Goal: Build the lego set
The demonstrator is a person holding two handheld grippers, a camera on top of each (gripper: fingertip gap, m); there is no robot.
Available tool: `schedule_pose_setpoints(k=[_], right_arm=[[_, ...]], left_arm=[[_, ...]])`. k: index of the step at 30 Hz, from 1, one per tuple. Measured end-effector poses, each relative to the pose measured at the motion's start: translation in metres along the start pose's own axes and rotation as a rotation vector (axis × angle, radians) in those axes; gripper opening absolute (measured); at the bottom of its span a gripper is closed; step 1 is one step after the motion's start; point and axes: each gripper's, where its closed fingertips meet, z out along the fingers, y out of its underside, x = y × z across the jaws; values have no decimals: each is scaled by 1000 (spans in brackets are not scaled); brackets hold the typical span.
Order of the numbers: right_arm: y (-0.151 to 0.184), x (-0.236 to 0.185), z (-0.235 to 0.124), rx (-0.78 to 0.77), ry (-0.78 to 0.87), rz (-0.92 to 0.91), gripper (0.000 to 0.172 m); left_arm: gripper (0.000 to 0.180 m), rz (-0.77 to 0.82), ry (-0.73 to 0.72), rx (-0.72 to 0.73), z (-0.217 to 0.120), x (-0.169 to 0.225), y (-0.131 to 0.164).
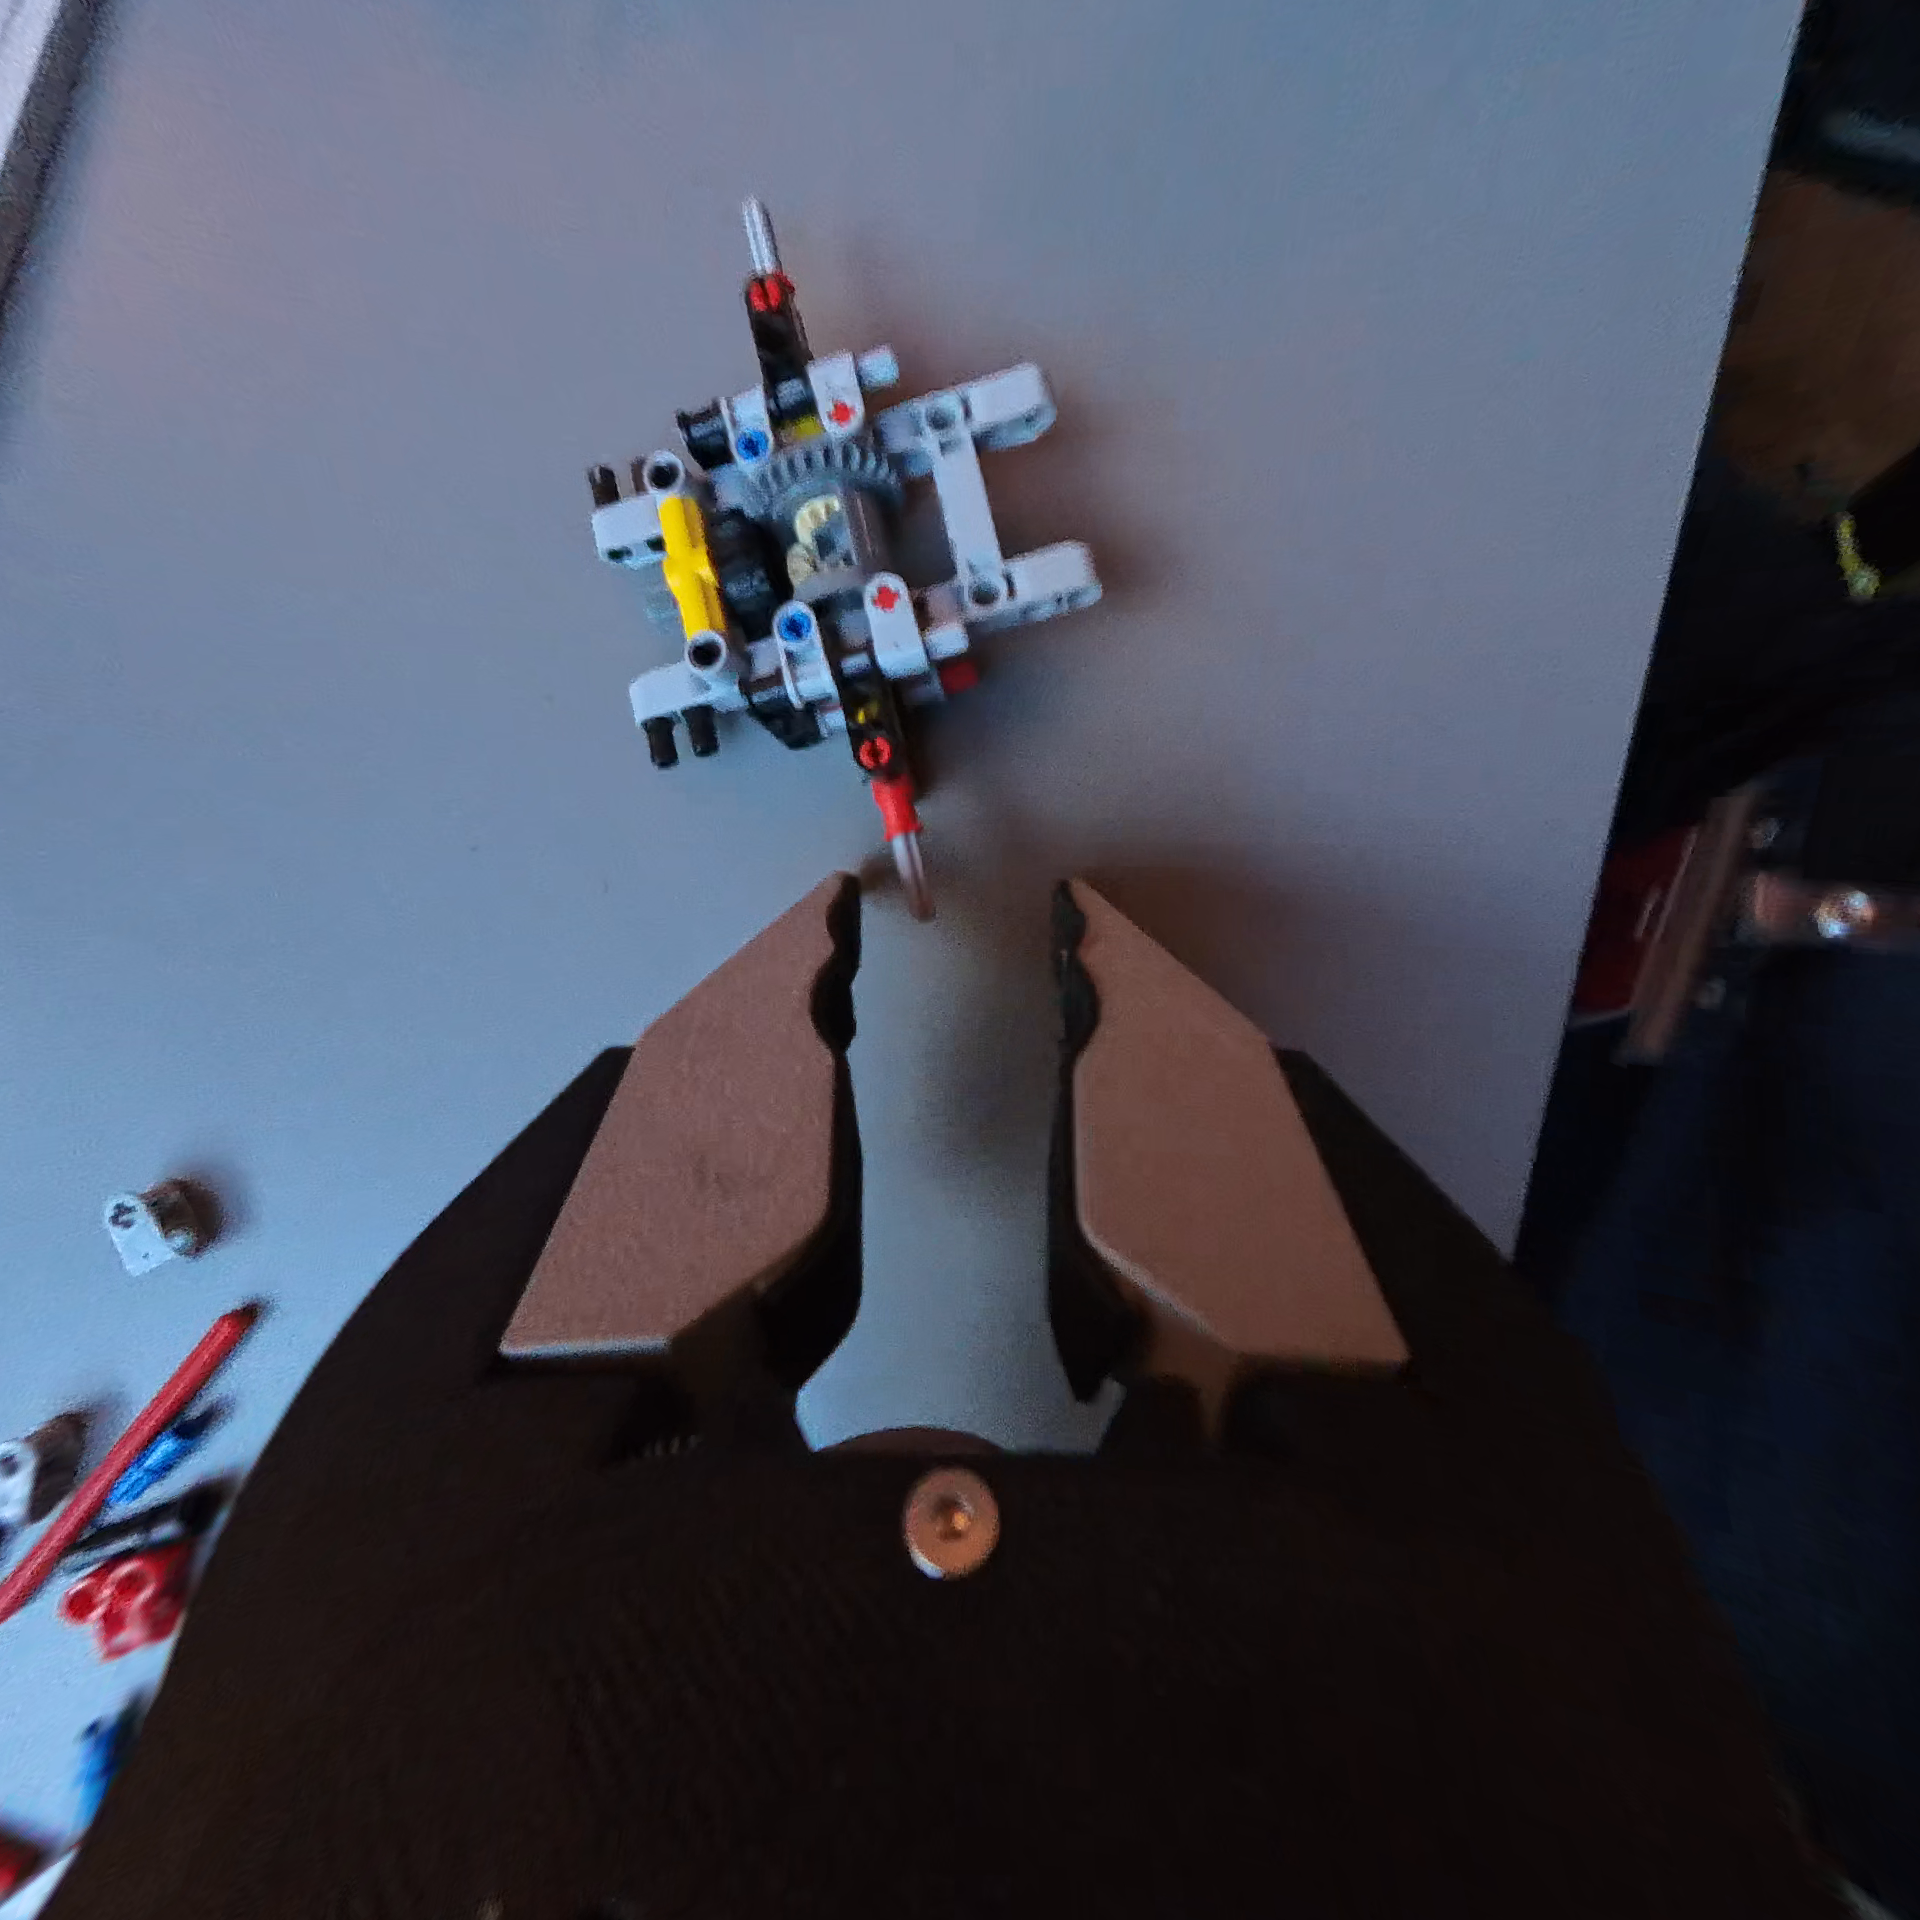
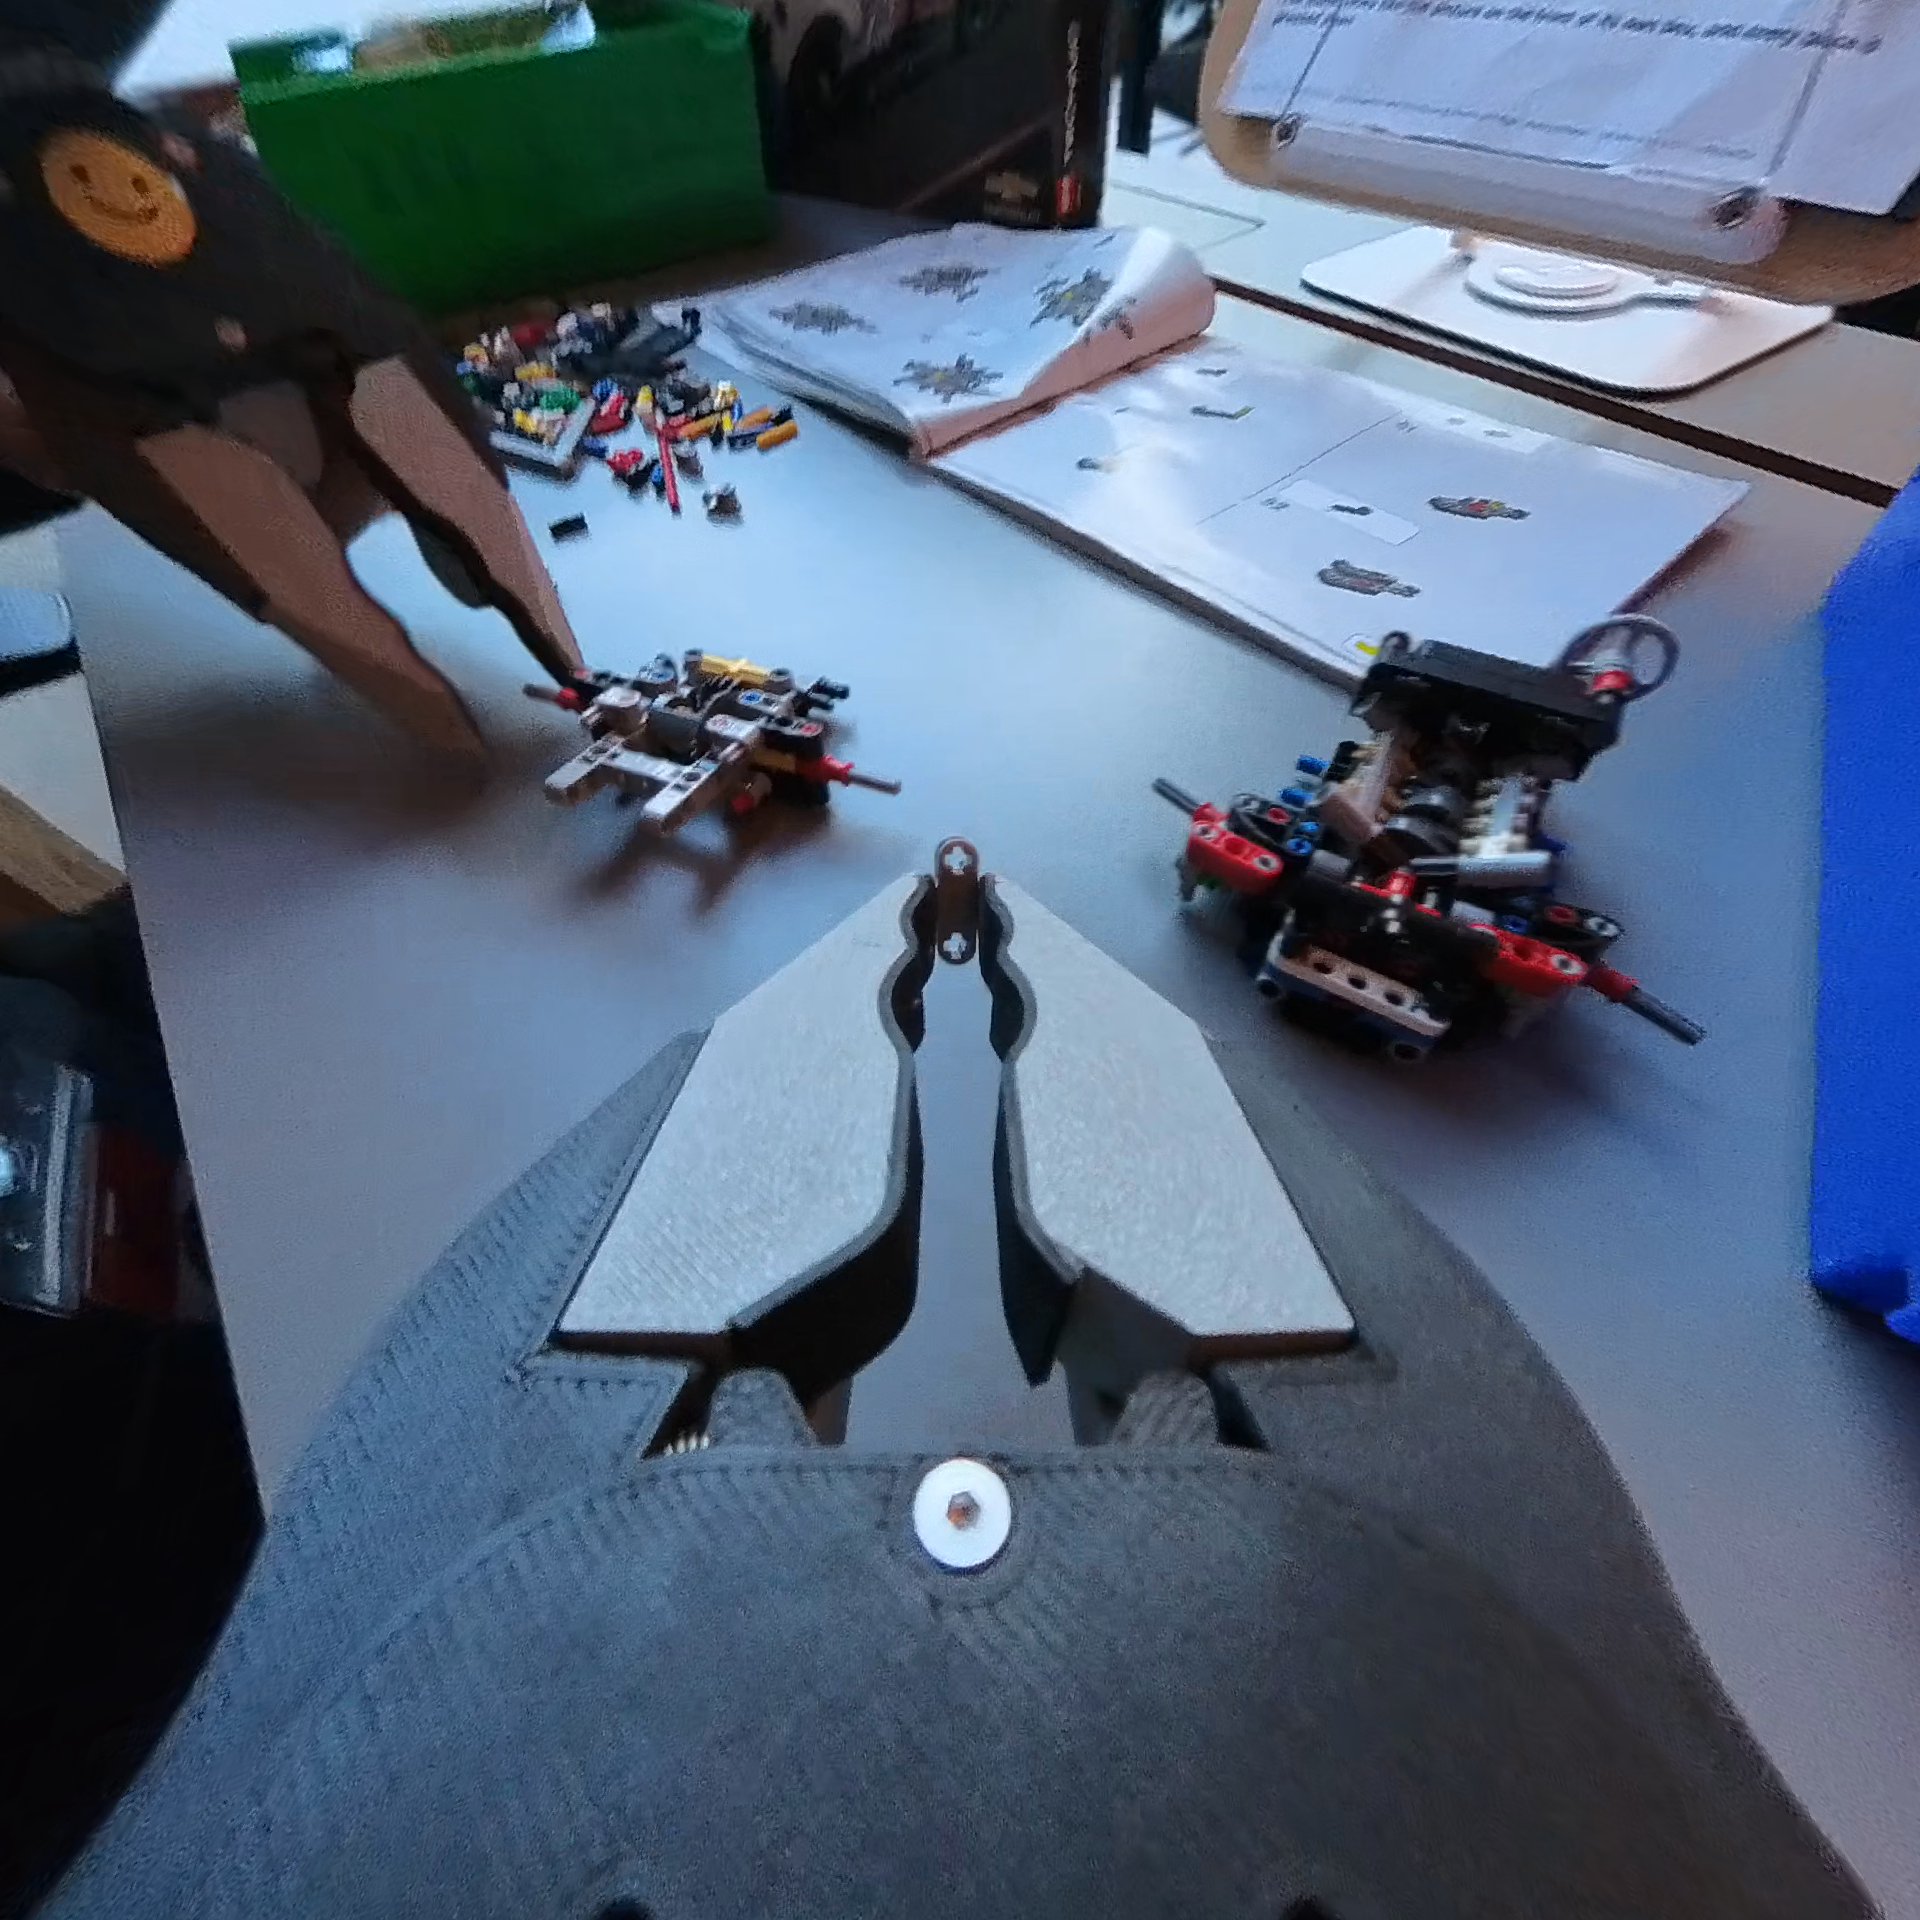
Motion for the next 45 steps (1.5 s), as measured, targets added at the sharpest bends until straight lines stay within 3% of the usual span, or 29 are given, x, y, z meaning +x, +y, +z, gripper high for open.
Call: schedule_pose_setpoints(k=[4, 7, 13, 18, 21, 26, 32, 39, 45], right_arm=[[4, -28, 10, -41, -29, -62, 5], [1, -55, 16, -28, -83, -69, 4], [-10, -97, 25, 15, -159, -108, 4], [-27, -110, 22, 85, -155, -118, 4], [-31, -115, 25, 55, -172, -92, 4], [-25, -118, 27, -83, -222, 17, 4], [-23, -117, 25, -53, -193, 97, 4], [-12, -105, 16, -22, -189, 255, 4], [8, -94, 5, -52, -190, 378, 4]], left_arm=[[5, -43, -40, 57, 6, -7, -6], [2, -97, -51, 94, 8, -10, -9], [2, -540, 298, 378, -7, 5, -45], [2, -681, 433, 458, -30, 14, -59], [2, -741, 499, 452, -28, 30, -59], [3, -683, 326, 470, -22, 26, -50], [2, -338, -13, 484, -29, 25, -68], [2, -105, -136, 459, -22, 38, -90], [2, 8, -174, 416, -9, 43, -85]])
